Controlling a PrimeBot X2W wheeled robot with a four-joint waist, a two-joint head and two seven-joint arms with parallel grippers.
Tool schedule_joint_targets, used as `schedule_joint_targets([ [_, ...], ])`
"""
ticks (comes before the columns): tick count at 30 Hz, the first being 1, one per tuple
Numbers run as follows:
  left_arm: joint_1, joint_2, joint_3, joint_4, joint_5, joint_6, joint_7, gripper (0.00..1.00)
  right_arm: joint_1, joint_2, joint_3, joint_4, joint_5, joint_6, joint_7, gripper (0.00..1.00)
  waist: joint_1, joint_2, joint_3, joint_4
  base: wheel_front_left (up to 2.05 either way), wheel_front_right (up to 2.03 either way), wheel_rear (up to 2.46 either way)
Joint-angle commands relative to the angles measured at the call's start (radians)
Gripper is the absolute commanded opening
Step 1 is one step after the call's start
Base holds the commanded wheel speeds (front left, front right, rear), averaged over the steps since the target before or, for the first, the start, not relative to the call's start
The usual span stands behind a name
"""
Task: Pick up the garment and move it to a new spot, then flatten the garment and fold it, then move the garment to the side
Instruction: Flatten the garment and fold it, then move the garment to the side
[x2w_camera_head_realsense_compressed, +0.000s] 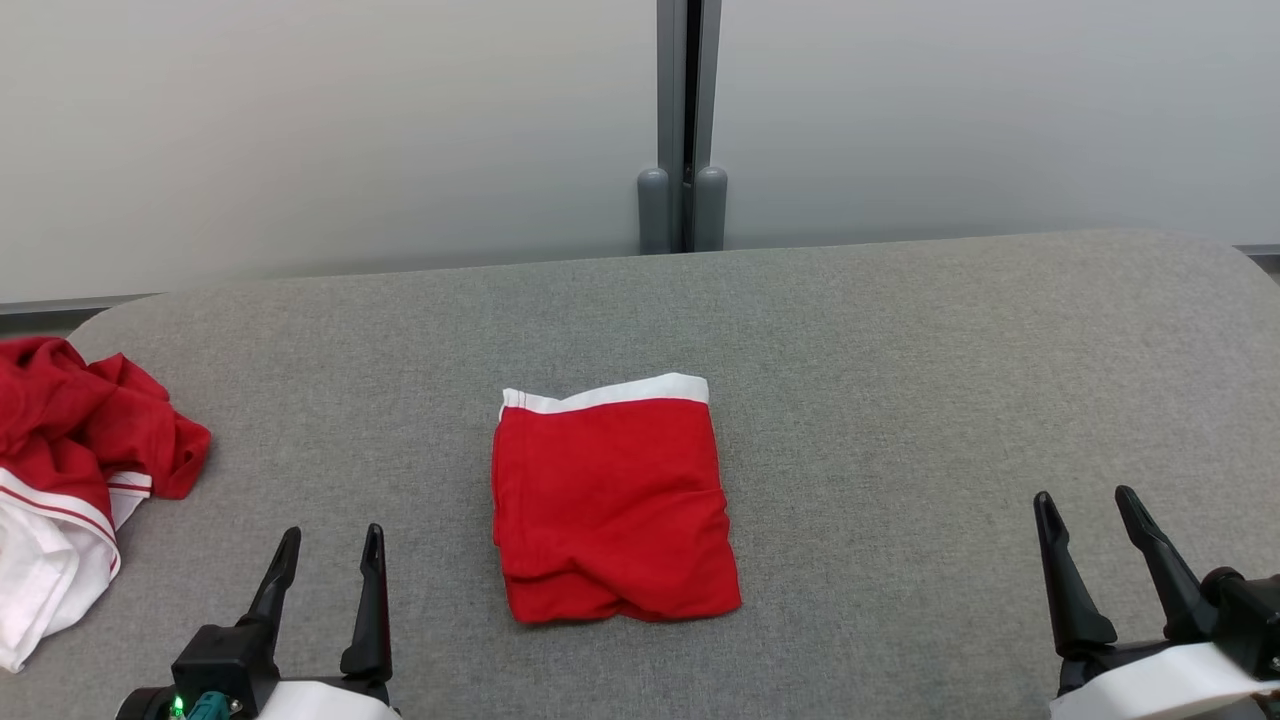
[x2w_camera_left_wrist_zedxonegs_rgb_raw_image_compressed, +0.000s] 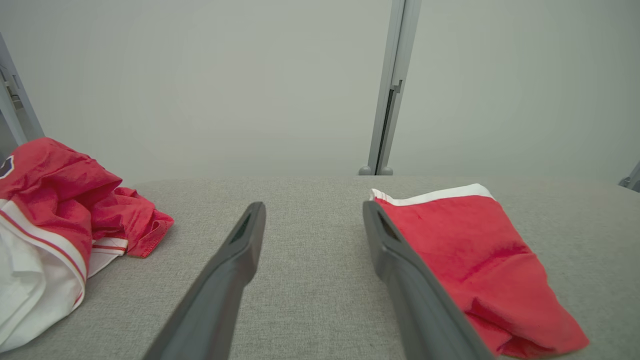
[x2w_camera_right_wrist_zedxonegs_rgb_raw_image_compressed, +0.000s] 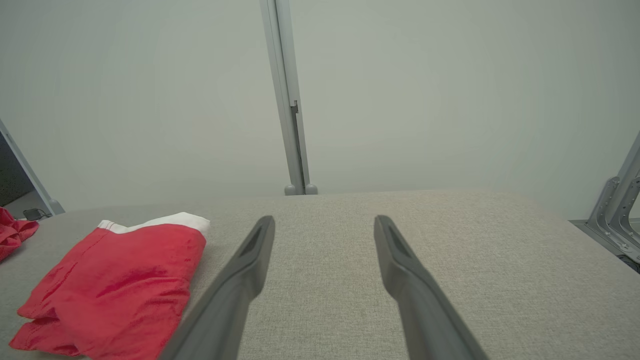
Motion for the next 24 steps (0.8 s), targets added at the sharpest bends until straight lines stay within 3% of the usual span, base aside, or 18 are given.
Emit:
schedule_joint_targets([
  [1, 0.001, 0.007, 0.002, -0.003, -0.002, 0.006, 0.002, 1.0, 0.008, -0.001, -0.001, -0.007, -0.008, 0.0, 0.008, 1.0, 0.0, -0.0001, 0.0, 0.0, 0.0, 0.0, 0.0],
  [24, -0.045, 0.01, -0.015, 0.008, -0.01, 0.013, -0.01, 1.0, -0.006, 0.007, 0.005, 0.012, -0.006, 0.0, 0.014, 1.0, 0.0, -0.0001, 0.018, 0.029, 0.0, 0.0, 0.0],
])
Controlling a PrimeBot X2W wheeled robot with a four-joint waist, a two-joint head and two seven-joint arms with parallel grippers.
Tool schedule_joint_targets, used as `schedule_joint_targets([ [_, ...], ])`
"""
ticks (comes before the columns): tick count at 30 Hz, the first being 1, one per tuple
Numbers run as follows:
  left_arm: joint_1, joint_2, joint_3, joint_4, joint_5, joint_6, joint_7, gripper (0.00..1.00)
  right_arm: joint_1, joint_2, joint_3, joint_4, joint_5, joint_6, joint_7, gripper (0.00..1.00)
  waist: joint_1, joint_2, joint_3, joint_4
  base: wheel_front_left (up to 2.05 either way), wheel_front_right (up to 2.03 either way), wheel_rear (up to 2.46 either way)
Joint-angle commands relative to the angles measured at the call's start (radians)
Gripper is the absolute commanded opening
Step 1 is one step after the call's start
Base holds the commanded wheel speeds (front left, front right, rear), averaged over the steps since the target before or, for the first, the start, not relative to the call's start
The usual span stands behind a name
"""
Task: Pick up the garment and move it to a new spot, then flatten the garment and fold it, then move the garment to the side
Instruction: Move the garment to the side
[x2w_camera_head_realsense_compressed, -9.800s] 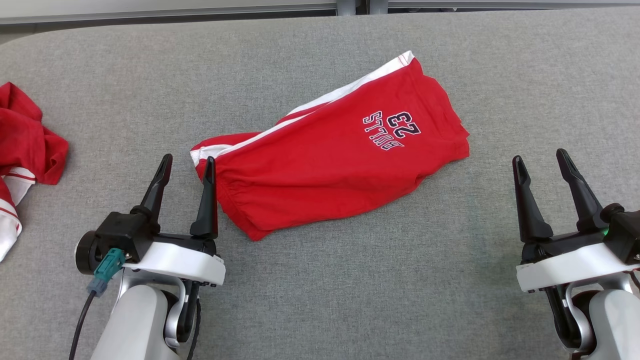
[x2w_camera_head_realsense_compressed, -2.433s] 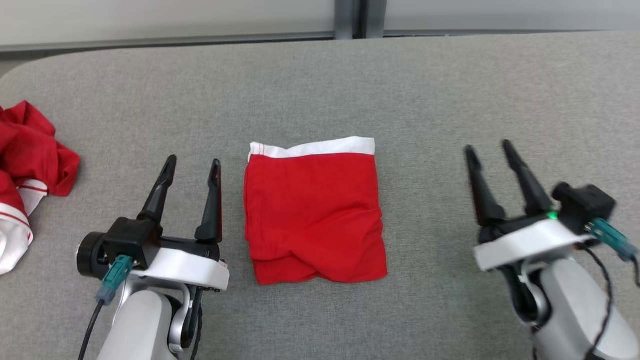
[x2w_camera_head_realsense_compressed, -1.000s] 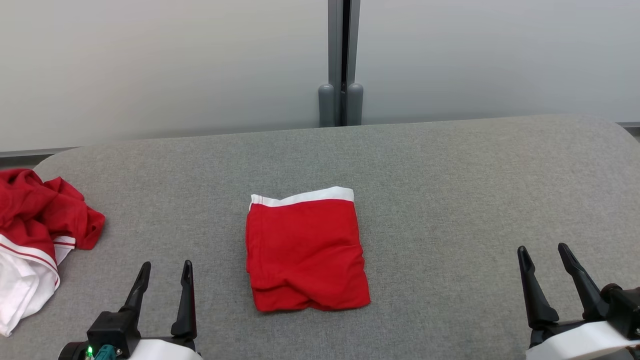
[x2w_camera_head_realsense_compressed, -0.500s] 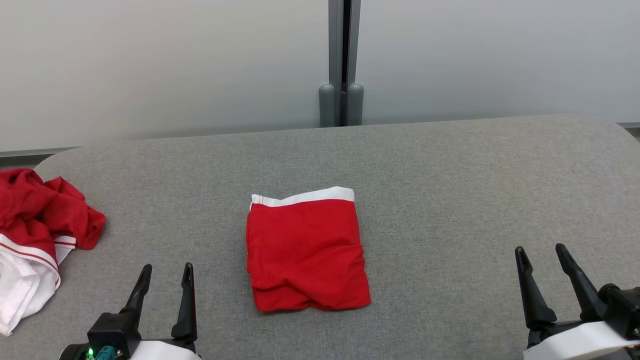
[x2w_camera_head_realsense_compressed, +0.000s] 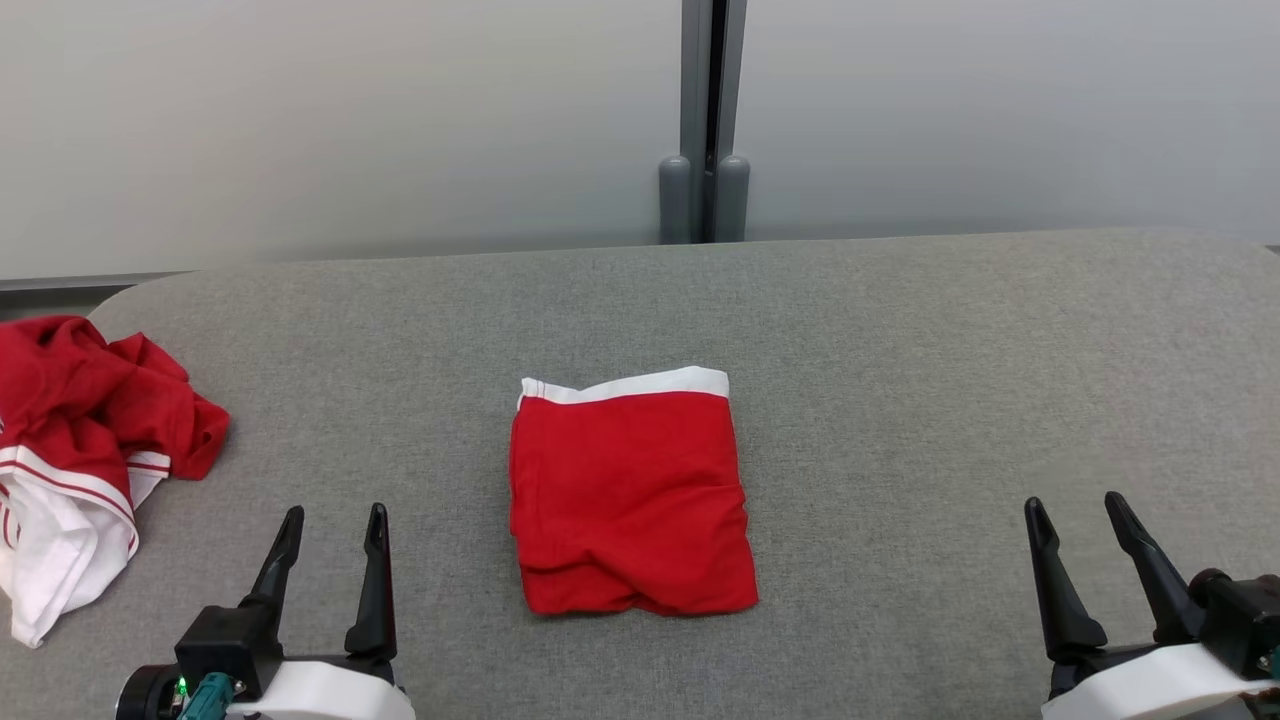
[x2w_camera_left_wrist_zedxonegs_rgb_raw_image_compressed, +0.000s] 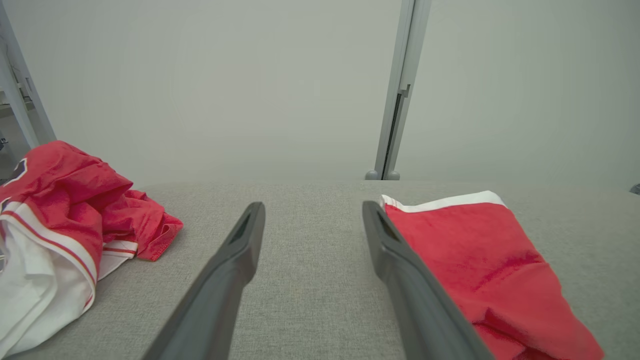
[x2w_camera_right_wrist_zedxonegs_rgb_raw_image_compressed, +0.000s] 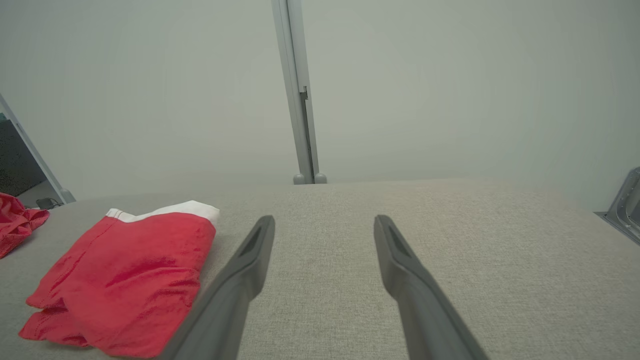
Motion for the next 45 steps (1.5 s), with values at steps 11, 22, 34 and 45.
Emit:
schedule_joint_targets([
  [11, -0.141, -0.041, -0.018, 0.016, -0.004, -0.012, -0.04, 1.0, -0.12, -0.025, 0.088, 0.164, -0.02, 0.0, -0.006, 1.0, 0.0, -0.0001, 0.095, 0.125, 0.0, 0.0, 0.0],
  [22, -0.228, -0.079, -0.026, 0.013, 0.015, -0.034, -0.05, 1.0, -0.364, 0.027, 0.23, 0.497, 0.04, 0.0, -0.073, 1.0, 0.0, -0.0001, 0.194, 0.229, 0.0, 0.0, 0.0],
  [34, -0.248, -0.095, -0.011, 0.0, 0.047, -0.051, -0.05, 1.0, -0.493, 0.061, 0.296, 0.728, 0.119, 0.0, -0.099, 0.0, 0.0, -0.0001, 0.229, 0.227, 0.0, 0.0, 0.0],
  [45, -0.255, -0.096, 0.016, -0.031, 0.085, -0.062, -0.049, 1.0, -0.539, 0.033, 0.405, 0.711, 0.153, 0.0, -0.153, 0.0, 0.0, -0.0001, 0.246, 0.083, 0.0, 0.0, 0.0],
])
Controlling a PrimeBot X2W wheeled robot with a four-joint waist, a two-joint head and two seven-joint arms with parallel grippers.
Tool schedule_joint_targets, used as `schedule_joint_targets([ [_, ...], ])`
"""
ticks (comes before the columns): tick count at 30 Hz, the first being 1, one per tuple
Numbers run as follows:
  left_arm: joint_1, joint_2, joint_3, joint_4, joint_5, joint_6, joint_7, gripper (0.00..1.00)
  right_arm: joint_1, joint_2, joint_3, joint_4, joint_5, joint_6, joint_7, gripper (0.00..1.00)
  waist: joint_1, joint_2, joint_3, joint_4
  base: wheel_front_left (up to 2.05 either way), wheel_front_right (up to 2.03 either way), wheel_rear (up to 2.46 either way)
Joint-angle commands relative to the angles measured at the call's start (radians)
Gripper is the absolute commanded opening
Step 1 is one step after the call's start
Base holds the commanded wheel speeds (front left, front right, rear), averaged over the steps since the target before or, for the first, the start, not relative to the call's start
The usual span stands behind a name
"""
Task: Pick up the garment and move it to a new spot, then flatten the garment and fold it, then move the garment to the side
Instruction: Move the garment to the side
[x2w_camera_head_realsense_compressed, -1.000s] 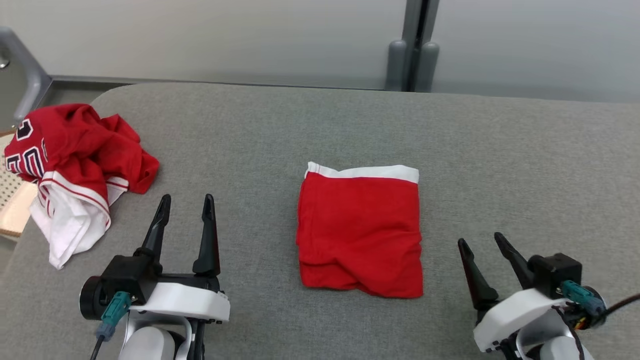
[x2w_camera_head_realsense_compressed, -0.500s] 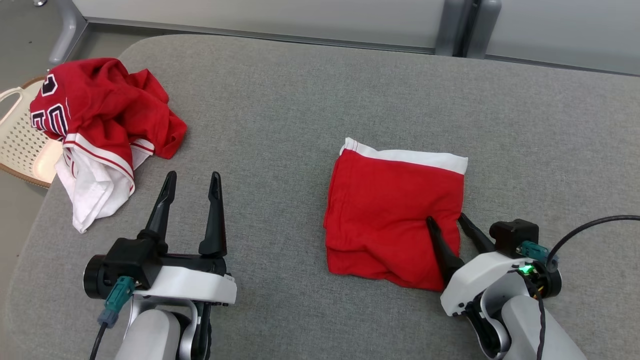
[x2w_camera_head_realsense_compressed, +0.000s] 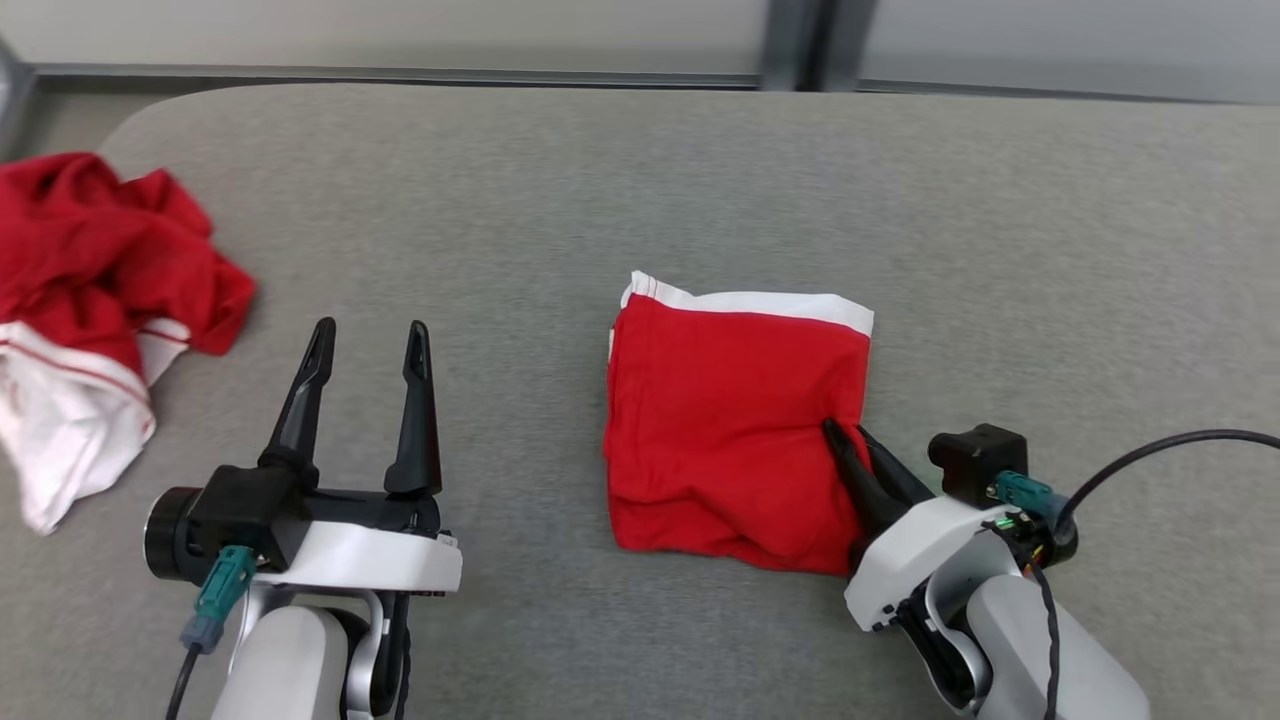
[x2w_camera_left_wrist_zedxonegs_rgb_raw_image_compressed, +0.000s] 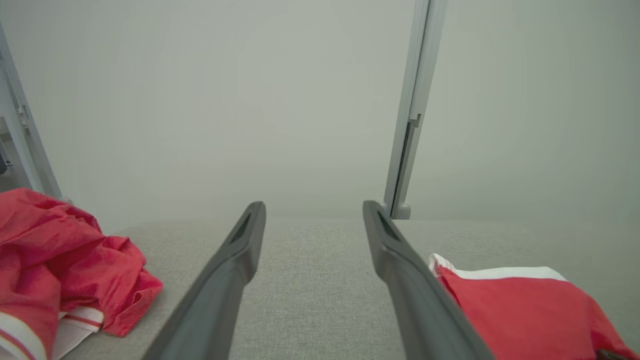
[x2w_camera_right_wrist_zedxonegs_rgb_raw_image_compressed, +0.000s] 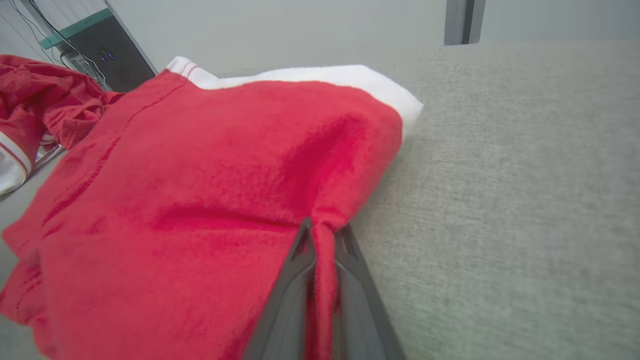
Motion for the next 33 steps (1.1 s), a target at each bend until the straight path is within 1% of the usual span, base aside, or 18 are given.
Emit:
schedule_joint_targets([
  [1, -0.019, 0.006, 0.006, -0.007, 0.008, -0.003, -0.001, 1.0, 0.002, -0.016, 0.006, -0.004, 0.009, -0.001, -0.006, 0.0, 0.0, 0.0, 0.01, -0.063, 0.0, 0.0, 0.0],
  [5, -0.024, 0.016, 0.01, -0.02, 0.024, -0.012, -0.001, 1.0, 0.018, -0.063, 0.041, -0.025, 0.033, -0.001, -0.014, 0.0, 0.0, 0.0, 0.017, -0.167, 0.0, 0.0, 0.0],
  [10, -0.039, 0.029, 0.009, -0.036, 0.038, -0.022, -0.001, 1.0, 0.012, -0.135, 0.06, -0.032, 0.056, -0.001, -0.021, 0.0, 0.0, 0.0, 0.027, -0.291, 0.0, 0.0, 0.0],
  [15, -0.07, 0.046, -0.011, -0.054, 0.055, -0.036, 0.005, 1.0, -0.03, -0.235, 0.087, -0.04, 0.069, -0.001, -0.013, 0.0, 0.0, 0.0, 0.069, -0.378, 0.0, 0.0, 0.0],
  [19, -0.112, 0.058, -0.037, -0.082, 0.074, -0.052, 0.027, 1.0, -0.079, -0.339, 0.099, -0.042, 0.097, -0.001, -0.008, 0.0, 0.0, 0.0, 0.128, -0.405, 0.0, 0.0, 0.0],
  [24, -0.184, 0.067, -0.071, -0.116, 0.096, -0.07, 0.05, 1.0, -0.171, -0.464, 0.094, -0.023, 0.1, -0.001, -0.016, 0.0, 0.0, 0.0, 0.217, -0.406, 0.0, 0.0, 0.0],
  [26, -0.211, 0.072, -0.084, -0.131, 0.105, -0.076, 0.059, 1.0, -0.217, -0.506, 0.087, -0.007, 0.094, -0.001, -0.014, 0.0, 0.0, 0.0, 0.255, -0.403, 0.0, 0.0, 0.0],
  [28, -0.239, 0.079, -0.092, -0.144, 0.112, -0.084, 0.066, 1.0, -0.267, -0.535, 0.087, 0.006, 0.094, -0.001, -0.021, 0.0, 0.0, 0.0, 0.293, -0.399, 0.0, 0.0, 0.0],
  [30, -0.263, 0.084, -0.101, -0.157, 0.118, -0.088, 0.073, 1.0, -0.318, -0.581, 0.092, 0.029, 0.067, -0.001, -0.011, 0.0, 0.0, 0.0, 0.329, -0.395, 0.0, 0.0, 0.0],
  [31, -0.274, 0.087, -0.105, -0.165, 0.123, -0.093, 0.077, 1.0, -0.34, -0.592, 0.085, 0.037, 0.077, -0.001, -0.014, 0.0, 0.0, 0.0, 0.348, -0.393, 0.0, 0.0, 0.0],
  [33, -0.294, 0.092, -0.114, -0.181, 0.13, -0.096, 0.084, 1.0, -0.377, -0.637, 0.073, 0.073, 0.062, -0.001, -0.002, 0.0, 0.0, 0.0, 0.383, -0.387, 0.0, 0.0, 0.0],
])
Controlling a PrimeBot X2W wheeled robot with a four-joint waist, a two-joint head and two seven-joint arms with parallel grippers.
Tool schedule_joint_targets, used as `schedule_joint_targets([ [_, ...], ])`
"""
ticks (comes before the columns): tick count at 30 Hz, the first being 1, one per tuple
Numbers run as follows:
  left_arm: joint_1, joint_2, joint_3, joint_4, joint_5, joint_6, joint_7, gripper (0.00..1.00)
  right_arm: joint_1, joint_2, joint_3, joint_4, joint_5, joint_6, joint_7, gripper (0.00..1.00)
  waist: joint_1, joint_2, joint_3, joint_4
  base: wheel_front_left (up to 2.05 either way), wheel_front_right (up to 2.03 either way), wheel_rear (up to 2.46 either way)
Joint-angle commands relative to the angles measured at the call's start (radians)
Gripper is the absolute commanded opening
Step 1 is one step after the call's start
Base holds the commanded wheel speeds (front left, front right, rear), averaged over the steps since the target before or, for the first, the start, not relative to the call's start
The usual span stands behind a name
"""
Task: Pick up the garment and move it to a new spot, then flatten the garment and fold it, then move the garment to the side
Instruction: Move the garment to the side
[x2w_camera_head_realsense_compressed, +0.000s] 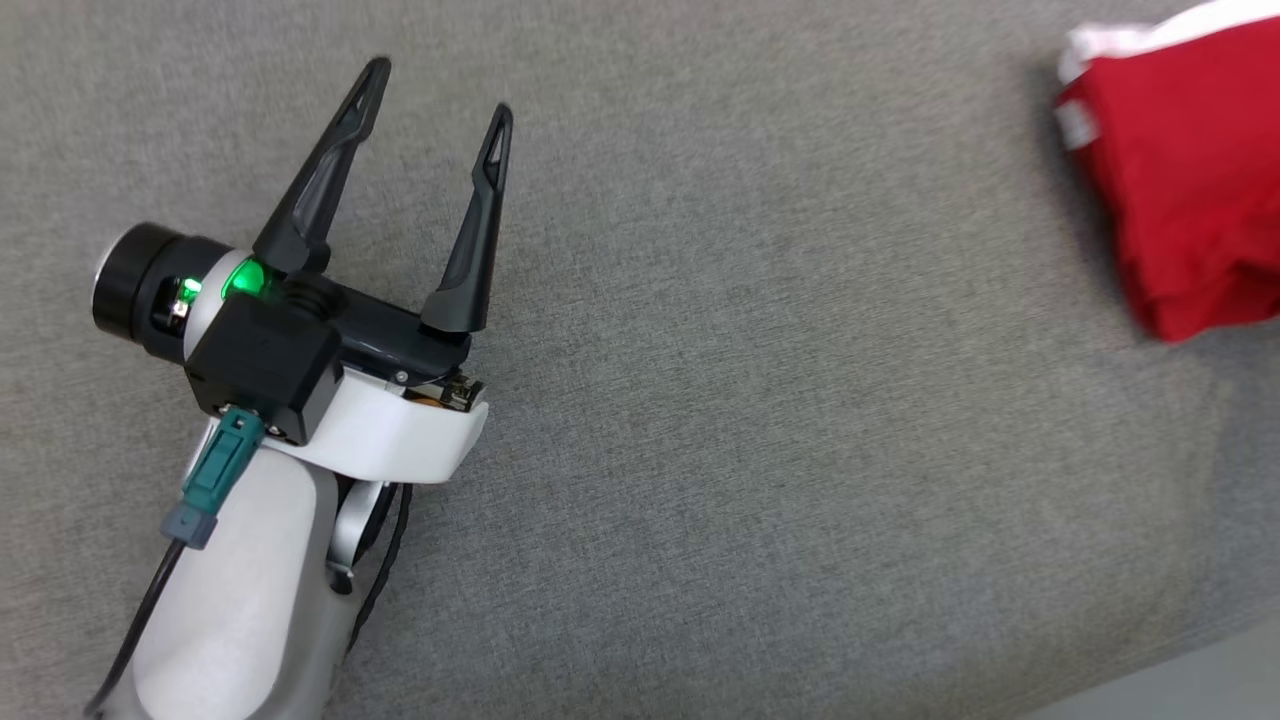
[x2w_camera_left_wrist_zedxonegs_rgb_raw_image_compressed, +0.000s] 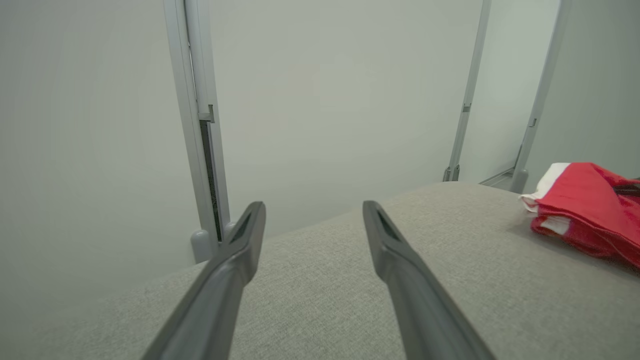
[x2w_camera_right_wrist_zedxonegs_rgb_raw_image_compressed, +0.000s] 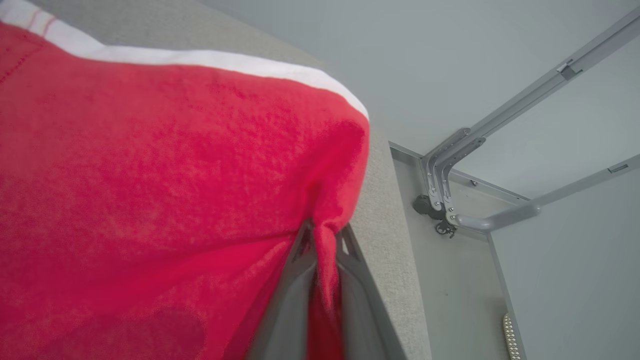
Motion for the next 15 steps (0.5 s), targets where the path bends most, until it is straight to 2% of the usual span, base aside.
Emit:
schedule_joint_targets([
  [1, -0.024, 0.005, -0.005, -0.011, 0.011, -0.004, 0.0, 1.0, -0.022, -0.024, -0.021, 0.023, 0.007, -0.002, 0.005, 0.0, 0.0, 0.0, 0.063, 0.012, 0.0, 0.0, 0.0],
  [5, -0.051, 0.015, -0.013, -0.036, 0.019, -0.009, 0.008, 1.0, -0.072, -0.066, -0.069, 0.088, 0.008, -0.002, 0.0, 0.0, 0.0, 0.0, 0.111, 0.021, 0.0, 0.0, 0.0],
  [13, -0.084, 0.022, -0.04, -0.069, 0.031, -0.014, 0.024, 1.0, -0.155, -0.037, -0.137, 0.193, 0.044, -0.002, -0.011, 0.0, 0.0, 0.0, 0.181, 0.026, 0.0, 0.0, 0.0],
  [14, -0.089, 0.022, -0.044, -0.07, 0.033, -0.016, 0.026, 1.0, -0.163, -0.032, -0.148, 0.215, 0.049, -0.002, -0.009, 0.1, 0.0, 0.0, 0.187, 0.028, 0.0, 0.0, 0.0],
  [15, -0.092, 0.024, -0.048, -0.069, 0.035, -0.017, 0.025, 1.0, -0.17, -0.029, -0.16, 0.232, 0.049, -0.002, -0.016, 0.47, 0.0, 0.0, 0.19, 0.029, 0.0, 0.0, 0.0],
])
